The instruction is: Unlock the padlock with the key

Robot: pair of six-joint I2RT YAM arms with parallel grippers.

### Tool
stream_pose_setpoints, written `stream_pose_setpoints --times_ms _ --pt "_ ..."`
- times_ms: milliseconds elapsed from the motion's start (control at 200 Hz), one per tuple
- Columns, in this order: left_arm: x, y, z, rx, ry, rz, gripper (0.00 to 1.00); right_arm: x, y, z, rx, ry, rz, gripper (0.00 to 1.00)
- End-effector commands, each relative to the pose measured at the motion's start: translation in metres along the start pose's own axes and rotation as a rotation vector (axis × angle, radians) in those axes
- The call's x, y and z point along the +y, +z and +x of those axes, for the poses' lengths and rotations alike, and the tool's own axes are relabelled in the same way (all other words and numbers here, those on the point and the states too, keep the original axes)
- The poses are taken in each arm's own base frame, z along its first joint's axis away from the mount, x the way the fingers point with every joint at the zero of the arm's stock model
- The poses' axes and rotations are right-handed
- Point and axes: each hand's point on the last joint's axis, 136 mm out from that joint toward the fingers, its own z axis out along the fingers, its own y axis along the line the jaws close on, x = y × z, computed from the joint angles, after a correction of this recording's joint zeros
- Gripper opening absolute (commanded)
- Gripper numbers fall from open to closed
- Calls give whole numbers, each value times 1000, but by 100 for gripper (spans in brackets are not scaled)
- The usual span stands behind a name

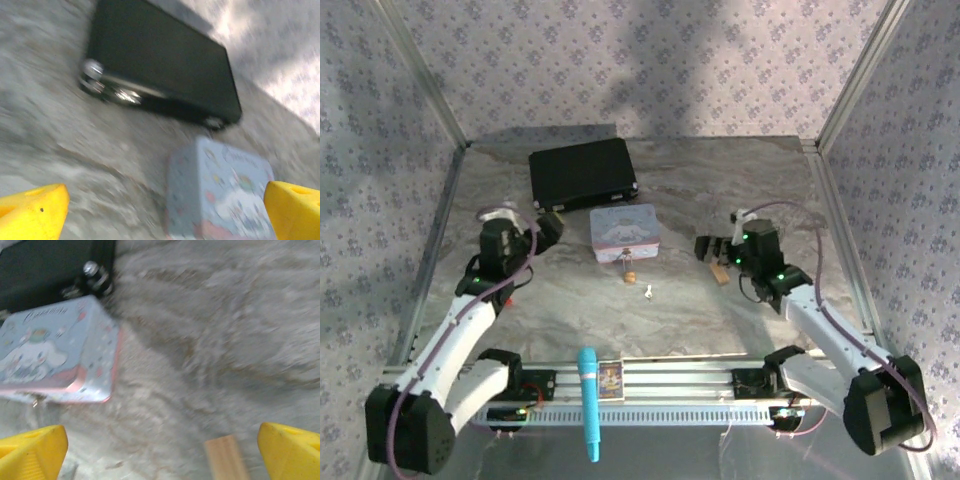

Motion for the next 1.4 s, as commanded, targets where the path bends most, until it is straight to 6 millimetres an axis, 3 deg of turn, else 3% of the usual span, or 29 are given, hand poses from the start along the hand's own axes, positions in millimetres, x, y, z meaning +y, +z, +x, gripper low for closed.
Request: stream_pose_setpoints --times_ms 0,195,325,530,710,905,1179,1344,1394 --pt "-26 -2 38 170 109 32 100 15 9 13 41 43 48 96" --pt "-46 6 73 260 111 57 100 64 38 63 167 -43 45 79" --pt "-40 10 79 261 106 19 99 91 56 93 231 -81 8 72" --pt "-37 11 86 270 91 15 98 119 72 119 293 -128 -9 58" --pt "-34 15 94 284 86 15 98 115 78 137 351 -168 56 46" --pt "-35 18 98 292 87 19 98 116 74 153 380 -241 119 44" --pt "-35 20 99 295 89 17 98 113 78 170 424 -246 149 34" --pt "-34 21 100 294 86 13 98 107 83 178 470 -225 143 18" --pt "-35 20 100 295 86 14 98 104 83 181 491 -213 136 7"
